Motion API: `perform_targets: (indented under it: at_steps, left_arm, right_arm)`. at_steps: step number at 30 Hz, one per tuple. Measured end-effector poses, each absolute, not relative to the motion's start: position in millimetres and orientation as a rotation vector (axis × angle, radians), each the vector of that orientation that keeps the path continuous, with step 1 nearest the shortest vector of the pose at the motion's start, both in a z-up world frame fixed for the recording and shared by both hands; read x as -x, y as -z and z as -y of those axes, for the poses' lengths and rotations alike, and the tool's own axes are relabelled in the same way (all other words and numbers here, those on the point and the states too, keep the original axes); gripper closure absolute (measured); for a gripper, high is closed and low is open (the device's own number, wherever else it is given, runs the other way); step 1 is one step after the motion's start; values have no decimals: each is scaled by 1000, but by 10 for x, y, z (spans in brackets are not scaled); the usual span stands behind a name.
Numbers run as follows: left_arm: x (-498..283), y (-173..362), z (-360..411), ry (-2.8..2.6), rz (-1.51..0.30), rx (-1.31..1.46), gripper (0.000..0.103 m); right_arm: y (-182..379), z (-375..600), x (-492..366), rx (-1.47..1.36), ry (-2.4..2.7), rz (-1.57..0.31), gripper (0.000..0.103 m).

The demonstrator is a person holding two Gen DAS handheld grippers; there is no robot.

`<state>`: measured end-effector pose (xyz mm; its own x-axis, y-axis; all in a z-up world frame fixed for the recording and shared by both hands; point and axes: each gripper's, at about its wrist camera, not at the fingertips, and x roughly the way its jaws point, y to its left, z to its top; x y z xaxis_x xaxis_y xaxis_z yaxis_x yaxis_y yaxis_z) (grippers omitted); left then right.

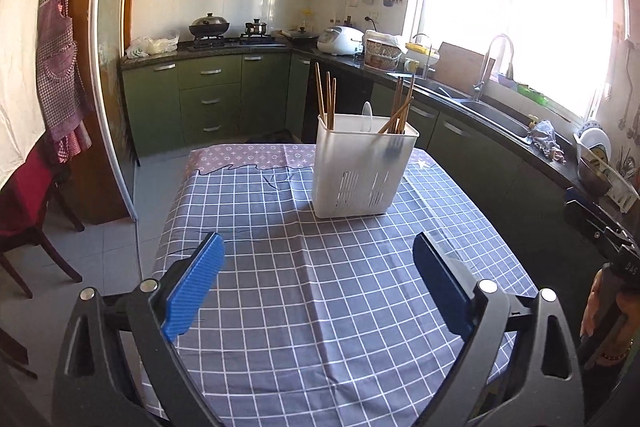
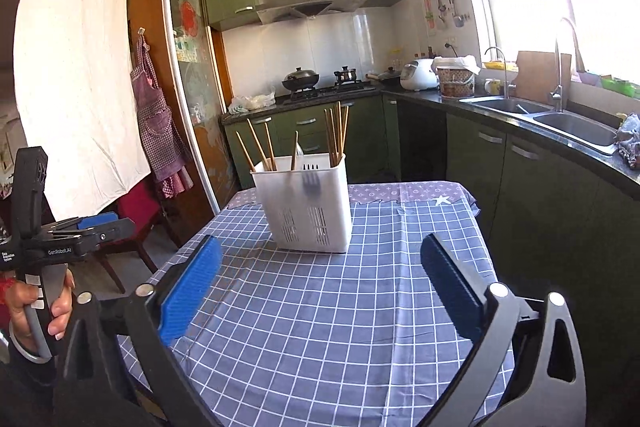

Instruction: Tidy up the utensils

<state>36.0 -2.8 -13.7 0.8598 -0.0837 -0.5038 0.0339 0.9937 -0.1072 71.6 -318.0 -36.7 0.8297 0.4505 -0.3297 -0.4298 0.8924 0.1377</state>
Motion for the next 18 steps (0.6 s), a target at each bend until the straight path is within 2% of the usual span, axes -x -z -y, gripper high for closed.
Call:
perform_targets:
  at_steps: [9,18]
  left_arm:
    - [178,-16,177,42,-442,59,7]
    - [244,60,207,43,-471,91,7]
  right_arm:
    - [277,3084,-98,17,-416,-314,5]
    - [318,3034,27,29,-399,-316,5]
